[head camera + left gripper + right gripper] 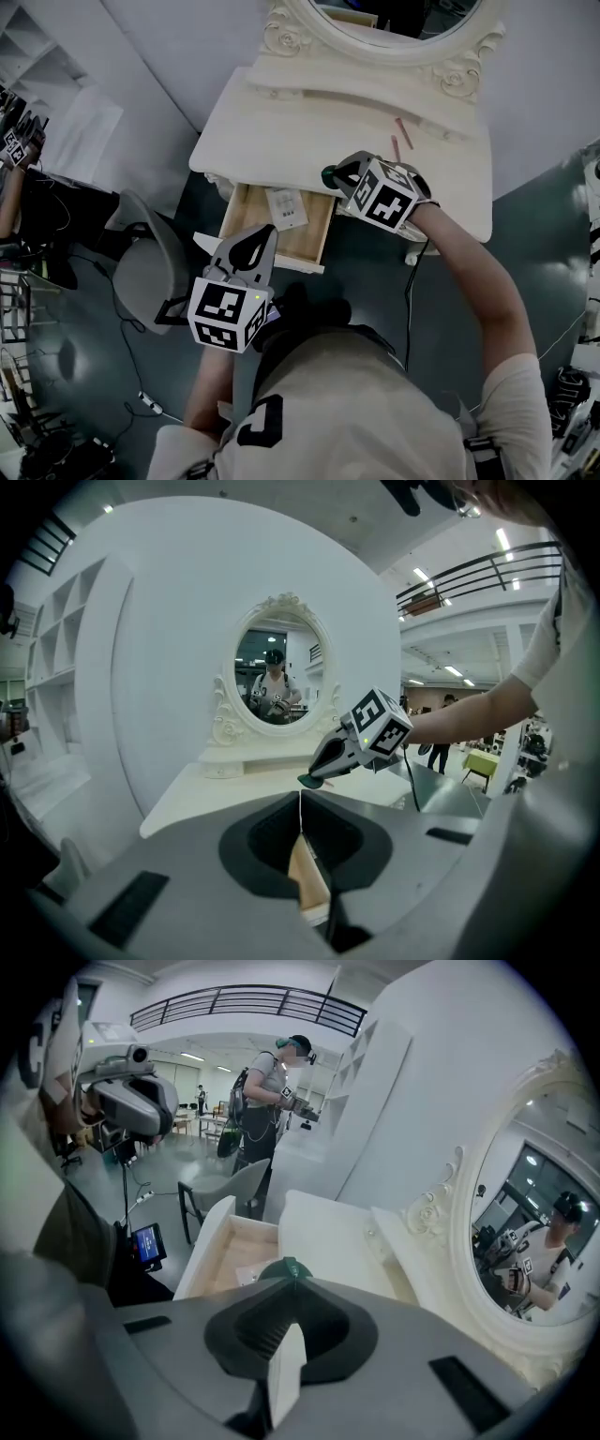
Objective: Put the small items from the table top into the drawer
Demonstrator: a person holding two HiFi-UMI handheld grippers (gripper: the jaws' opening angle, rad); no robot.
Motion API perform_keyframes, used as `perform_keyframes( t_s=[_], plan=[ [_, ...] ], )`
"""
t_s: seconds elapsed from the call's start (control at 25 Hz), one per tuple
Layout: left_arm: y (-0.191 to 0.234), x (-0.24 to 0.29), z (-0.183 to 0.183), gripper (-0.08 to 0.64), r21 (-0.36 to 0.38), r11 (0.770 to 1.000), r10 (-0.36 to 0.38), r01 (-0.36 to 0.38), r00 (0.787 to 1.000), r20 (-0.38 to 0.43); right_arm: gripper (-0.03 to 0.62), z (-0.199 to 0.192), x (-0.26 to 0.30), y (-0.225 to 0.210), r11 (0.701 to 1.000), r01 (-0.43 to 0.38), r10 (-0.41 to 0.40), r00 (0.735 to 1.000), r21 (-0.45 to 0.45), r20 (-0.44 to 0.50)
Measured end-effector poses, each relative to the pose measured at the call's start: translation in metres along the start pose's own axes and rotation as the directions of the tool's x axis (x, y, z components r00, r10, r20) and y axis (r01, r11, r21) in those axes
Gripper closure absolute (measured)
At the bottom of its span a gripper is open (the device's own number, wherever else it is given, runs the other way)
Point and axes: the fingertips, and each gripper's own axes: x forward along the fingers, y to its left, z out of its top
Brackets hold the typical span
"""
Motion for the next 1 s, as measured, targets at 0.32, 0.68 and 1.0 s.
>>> perform_keyframes(
  t_s=[0.32,0.68,1.0],
  plan=[
    [0.043,-0.001,-0.011,0.503,-0.026,0.998,-0.050,0.050,0.999,-0.011,0.565,0.009,0.044,0.032,0.997,-0.031,0.033,0.999,0.065,-0.031],
    [0.077,0.001,-0.020,0.503,-0.048,0.994,-0.096,0.096,0.995,-0.015,0.565,0.016,0.078,0.051,0.991,-0.030,0.037,0.998,0.130,-0.048],
    [0.100,0.008,-0.031,0.503,-0.065,0.990,-0.129,0.127,0.991,-0.039,0.565,0.016,0.114,0.073,0.981,-0.045,0.059,0.996,0.190,-0.065]
  ],
)
